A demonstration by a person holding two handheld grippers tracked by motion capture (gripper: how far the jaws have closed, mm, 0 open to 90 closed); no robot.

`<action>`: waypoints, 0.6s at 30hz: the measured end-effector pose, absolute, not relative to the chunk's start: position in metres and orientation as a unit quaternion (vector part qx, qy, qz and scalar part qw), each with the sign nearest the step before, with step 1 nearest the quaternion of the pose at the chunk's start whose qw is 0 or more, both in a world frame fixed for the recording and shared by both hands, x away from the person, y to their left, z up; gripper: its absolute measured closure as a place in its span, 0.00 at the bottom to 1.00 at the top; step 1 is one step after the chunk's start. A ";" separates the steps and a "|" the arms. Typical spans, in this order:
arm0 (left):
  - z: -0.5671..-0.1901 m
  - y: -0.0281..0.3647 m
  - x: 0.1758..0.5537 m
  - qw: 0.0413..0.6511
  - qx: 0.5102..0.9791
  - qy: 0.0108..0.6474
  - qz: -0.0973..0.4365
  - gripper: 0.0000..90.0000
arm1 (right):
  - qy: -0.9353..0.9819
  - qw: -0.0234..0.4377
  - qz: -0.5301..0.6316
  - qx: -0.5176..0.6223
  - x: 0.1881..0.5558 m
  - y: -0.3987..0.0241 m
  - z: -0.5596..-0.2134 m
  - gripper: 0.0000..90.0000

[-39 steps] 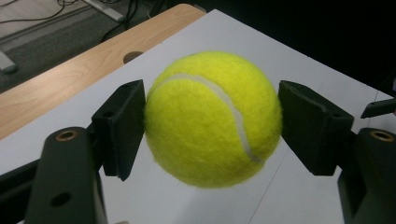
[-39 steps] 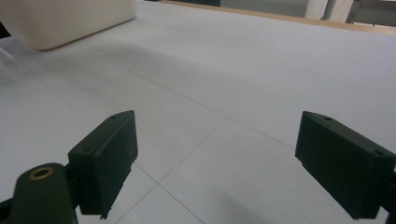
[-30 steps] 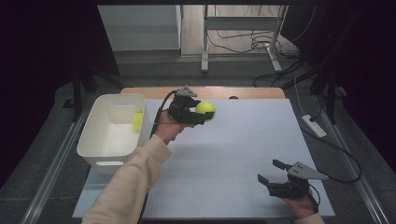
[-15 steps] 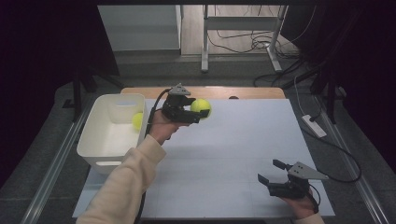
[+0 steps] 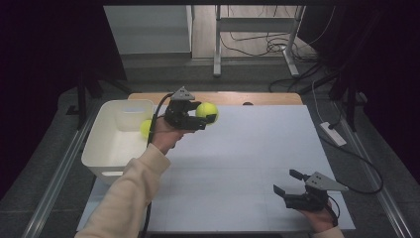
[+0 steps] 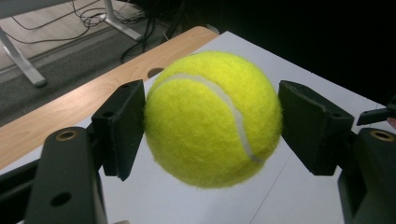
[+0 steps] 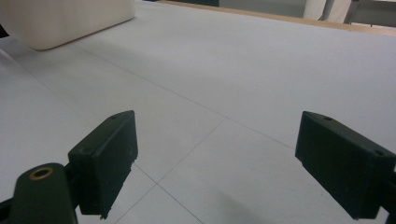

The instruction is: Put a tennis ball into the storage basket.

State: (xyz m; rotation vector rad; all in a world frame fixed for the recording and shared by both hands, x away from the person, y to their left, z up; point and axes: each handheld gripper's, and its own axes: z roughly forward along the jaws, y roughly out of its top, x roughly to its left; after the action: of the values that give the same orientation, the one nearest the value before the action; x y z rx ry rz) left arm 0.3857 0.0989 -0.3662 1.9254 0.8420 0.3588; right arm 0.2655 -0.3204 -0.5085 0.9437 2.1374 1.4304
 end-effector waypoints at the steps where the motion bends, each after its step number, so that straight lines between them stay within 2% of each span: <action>1: -0.366 0.100 0.385 0.483 0.790 0.346 0.149 0.31 | 0.765 0.199 0.512 0.338 0.266 -0.320 -0.508 0.15; 18: -0.360 0.114 0.379 0.493 0.779 0.353 0.164 0.31 | 0.764 0.201 0.512 0.338 0.266 -0.321 -0.509 0.15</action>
State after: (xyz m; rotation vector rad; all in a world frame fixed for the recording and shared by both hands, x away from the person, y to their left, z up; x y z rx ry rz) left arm 0.3789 0.1140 -0.3596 1.8892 0.8557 0.3971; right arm 0.2655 -0.3208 -0.5085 0.9433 2.1339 1.4314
